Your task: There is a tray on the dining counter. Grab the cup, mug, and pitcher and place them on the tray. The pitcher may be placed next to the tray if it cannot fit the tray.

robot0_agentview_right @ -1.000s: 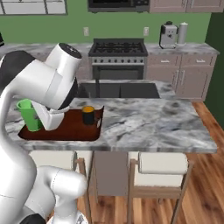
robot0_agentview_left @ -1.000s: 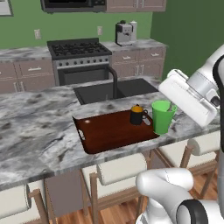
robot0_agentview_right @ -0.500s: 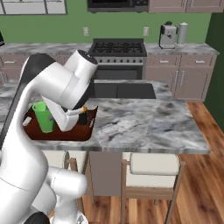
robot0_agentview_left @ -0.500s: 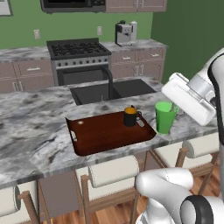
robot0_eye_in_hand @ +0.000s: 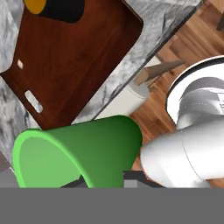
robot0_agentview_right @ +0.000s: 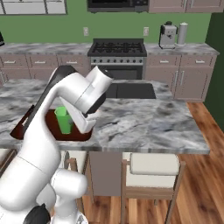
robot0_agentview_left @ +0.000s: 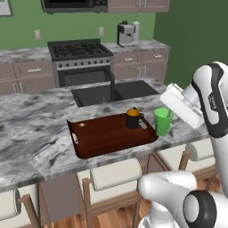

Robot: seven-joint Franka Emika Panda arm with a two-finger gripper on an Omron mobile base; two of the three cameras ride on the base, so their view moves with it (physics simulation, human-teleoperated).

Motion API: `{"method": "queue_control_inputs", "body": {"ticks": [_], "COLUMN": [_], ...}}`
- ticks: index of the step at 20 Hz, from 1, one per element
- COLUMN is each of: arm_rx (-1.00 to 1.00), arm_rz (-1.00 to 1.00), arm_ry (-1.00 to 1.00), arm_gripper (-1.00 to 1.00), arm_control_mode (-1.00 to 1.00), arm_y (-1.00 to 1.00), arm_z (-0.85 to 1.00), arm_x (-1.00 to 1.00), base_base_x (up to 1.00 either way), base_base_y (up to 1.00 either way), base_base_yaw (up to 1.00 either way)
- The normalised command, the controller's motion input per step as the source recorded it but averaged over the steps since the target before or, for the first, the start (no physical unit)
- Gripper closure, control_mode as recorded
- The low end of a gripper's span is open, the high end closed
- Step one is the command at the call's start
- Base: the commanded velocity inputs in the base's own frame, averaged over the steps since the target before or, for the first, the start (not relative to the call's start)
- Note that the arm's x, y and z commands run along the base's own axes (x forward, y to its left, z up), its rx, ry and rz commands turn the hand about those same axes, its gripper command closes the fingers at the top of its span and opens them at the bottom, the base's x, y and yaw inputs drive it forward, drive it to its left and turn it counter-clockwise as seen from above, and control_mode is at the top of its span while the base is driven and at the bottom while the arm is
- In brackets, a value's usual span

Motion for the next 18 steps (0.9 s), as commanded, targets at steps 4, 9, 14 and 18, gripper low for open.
{"method": "queue_control_inputs", "body": {"ticks": [4, 9, 14, 18], "arm_rx": [0.00, 0.03, 0.06, 0.03], "arm_rz": [0.00, 0.00, 0.00, 0.00], "arm_ry": [0.00, 0.09, 0.16, 0.12], "arm_gripper": [1.00, 1.00, 1.00, 1.00], "arm_control_mode": [-1.00, -1.00, -1.00, -1.00], "arm_y": [-0.03, 0.00, 0.00, 0.00], "arm_z": [-0.51, -0.39, -0.36, -0.30], "arm_x": [0.79, 0.63, 0.46, 0.42], "base_base_x": [0.00, 0.00, 0.00, 0.00], "base_base_y": [0.00, 0.00, 0.00, 0.00], "base_base_yaw": [0.00, 0.00, 0.00, 0.00]}}
